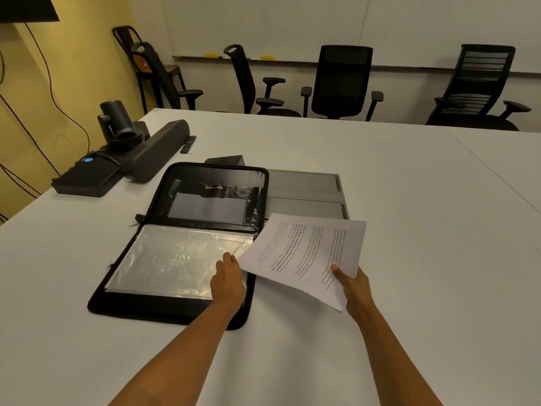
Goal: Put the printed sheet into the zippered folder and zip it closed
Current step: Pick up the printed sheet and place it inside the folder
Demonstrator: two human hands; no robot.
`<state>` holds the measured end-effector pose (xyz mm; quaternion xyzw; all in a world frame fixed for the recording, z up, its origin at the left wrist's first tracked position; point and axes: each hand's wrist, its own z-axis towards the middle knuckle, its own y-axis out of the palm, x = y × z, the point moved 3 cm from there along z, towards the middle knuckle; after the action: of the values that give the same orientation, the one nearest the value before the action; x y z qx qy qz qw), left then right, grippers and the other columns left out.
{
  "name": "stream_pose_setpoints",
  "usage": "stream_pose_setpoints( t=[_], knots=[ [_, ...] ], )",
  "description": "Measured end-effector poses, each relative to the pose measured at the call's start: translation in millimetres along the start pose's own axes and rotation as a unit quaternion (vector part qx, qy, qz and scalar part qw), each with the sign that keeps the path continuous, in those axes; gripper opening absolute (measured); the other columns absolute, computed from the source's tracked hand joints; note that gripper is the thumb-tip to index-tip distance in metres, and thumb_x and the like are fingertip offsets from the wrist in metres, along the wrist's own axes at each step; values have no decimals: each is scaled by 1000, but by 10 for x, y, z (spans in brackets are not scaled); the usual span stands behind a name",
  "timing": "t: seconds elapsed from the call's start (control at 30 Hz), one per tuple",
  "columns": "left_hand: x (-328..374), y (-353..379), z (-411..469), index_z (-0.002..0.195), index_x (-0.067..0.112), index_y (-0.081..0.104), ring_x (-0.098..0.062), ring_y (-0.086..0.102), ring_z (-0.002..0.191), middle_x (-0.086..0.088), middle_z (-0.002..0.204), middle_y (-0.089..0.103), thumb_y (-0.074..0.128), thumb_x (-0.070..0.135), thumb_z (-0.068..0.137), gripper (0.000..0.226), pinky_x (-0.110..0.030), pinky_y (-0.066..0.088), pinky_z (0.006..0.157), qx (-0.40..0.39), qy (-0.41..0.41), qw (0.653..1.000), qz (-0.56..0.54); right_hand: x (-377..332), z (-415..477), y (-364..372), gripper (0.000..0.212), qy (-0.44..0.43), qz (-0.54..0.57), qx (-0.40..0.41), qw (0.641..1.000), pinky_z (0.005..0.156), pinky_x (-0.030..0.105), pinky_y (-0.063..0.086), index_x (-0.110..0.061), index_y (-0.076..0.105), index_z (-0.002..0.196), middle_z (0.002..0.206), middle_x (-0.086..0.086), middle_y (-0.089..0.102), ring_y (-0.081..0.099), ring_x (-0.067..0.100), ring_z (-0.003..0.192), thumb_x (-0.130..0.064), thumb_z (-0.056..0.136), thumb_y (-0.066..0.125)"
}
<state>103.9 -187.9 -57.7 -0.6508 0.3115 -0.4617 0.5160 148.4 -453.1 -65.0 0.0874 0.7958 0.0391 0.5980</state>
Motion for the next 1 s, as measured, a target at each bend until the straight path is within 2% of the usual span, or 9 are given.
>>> stream_pose_setpoints(
  t=[0.1, 0.23, 0.4, 0.5, 0.7, 1.0],
  knots=[
    [47, -16, -18, 138, 9, 32, -19, 49, 117, -7, 141, 37, 59, 18, 90, 56, -24, 49, 89, 3, -10, 999, -32, 98, -54, 59, 36, 16, -2, -27, 1000, 64, 30, 57, -14, 50, 119, 104, 6, 66, 66, 24, 87, -9, 86, 63],
    [36, 26, -77, 137, 9, 32, -19, 48, 118, -8, 142, 36, 57, 18, 91, 53, -24, 48, 91, -7, 0, 1000, -20, 201, -129, 91, 35, 25, -34, -65, 997, 62, 28, 60, -16, 51, 117, 105, 8, 66, 67, 27, 90, -10, 85, 64],
    [-17, 98, -136, 123, 7, 47, -19, 50, 112, -11, 131, 45, 52, 14, 94, 31, -26, 49, 89, -22, 10, 1000, 1, 316, -152, -7, 35, 54, -66, -87, 992, 75, 37, 58, -13, 52, 116, 107, 10, 65, 66, 28, 92, -8, 84, 65],
    [-22, 122, -147, 118, 7, 51, -19, 52, 108, -10, 124, 51, 48, 15, 96, 24, -24, 48, 85, -29, 4, 999, 35, 343, -156, -42, 35, 75, -76, -102, 989, 74, 36, 57, -15, 51, 114, 105, 7, 65, 66, 25, 90, -6, 84, 65],
    [63, 185, -31, 120, 10, 53, -20, 50, 115, -7, 127, 52, 41, 10, 97, 26, -28, 42, 93, -49, 27, 987, 151, 354, -111, -112, 36, 106, -87, -132, 982, 68, 30, 59, -15, 52, 114, 101, 3, 66, 66, 23, 89, -3, 83, 65],
    [80, 251, 303, 129, 11, 45, -21, 41, 126, -7, 138, 43, 42, 19, 98, 33, -31, 37, 103, -73, 48, 980, 181, 403, 49, -188, 32, 121, -109, -165, 973, 65, 28, 60, -23, 55, 106, 100, 1, 67, 67, 21, 87, -6, 82, 67]
  ],
)
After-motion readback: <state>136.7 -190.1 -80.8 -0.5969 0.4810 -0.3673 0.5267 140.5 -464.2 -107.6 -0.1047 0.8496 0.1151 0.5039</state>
